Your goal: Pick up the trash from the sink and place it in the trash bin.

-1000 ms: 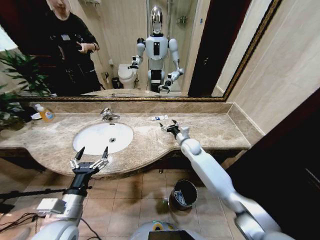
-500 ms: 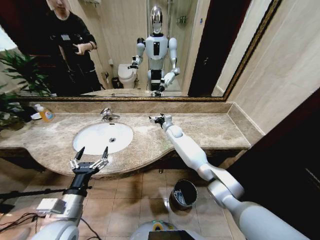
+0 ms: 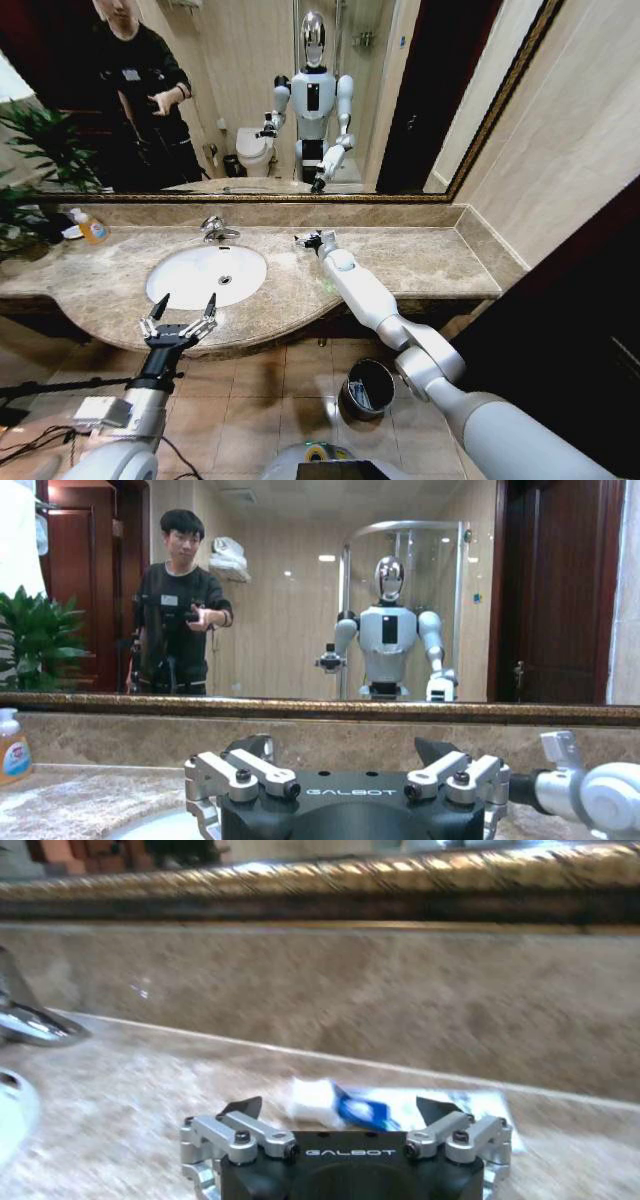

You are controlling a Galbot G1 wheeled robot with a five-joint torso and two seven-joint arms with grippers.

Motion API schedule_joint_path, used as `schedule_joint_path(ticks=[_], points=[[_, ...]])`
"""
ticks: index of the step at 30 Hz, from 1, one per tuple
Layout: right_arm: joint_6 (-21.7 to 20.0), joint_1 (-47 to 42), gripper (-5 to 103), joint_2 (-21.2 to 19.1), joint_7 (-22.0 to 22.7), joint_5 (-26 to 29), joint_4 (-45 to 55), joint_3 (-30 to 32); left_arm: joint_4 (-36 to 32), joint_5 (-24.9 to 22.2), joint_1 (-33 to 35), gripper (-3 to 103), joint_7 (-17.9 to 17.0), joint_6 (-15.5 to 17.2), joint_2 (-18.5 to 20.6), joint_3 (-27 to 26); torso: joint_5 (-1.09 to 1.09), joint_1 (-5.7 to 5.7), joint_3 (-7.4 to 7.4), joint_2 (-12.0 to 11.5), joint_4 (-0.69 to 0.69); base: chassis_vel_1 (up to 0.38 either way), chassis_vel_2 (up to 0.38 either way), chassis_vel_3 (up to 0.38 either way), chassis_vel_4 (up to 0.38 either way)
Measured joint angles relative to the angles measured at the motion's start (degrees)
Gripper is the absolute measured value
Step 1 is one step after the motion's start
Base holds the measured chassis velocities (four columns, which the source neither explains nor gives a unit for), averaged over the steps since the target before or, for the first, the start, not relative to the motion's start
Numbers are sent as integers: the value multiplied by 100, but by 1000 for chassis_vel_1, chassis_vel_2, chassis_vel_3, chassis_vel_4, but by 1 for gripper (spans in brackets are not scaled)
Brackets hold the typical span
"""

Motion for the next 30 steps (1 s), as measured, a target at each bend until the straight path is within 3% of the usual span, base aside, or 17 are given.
schedule_joint_path(ticks=[3,7,14,19,30], points=[[-4,-61,98,-58,-11,-28,36,61,0,0,0,100,0,0,0,0,1,0,0,0,0,0,0,0,0],[12,-108,87,-101,-41,-45,111,77,0,0,0,100,0,0,0,0,1,0,0,0,1,0,0,0,0],[36,-187,84,-138,-95,-49,366,-8,0,0,0,100,0,0,0,0,0,0,0,0,1,0,0,0,0],[136,-100,95,13,-205,-90,198,-38,0,0,0,100,0,0,0,0,0,0,0,0,1,0,0,0,0],[246,98,95,218,-371,-251,-238,-13,0,0,0,100,0,0,0,0,-1,0,0,0,1,0,0,0,0]])
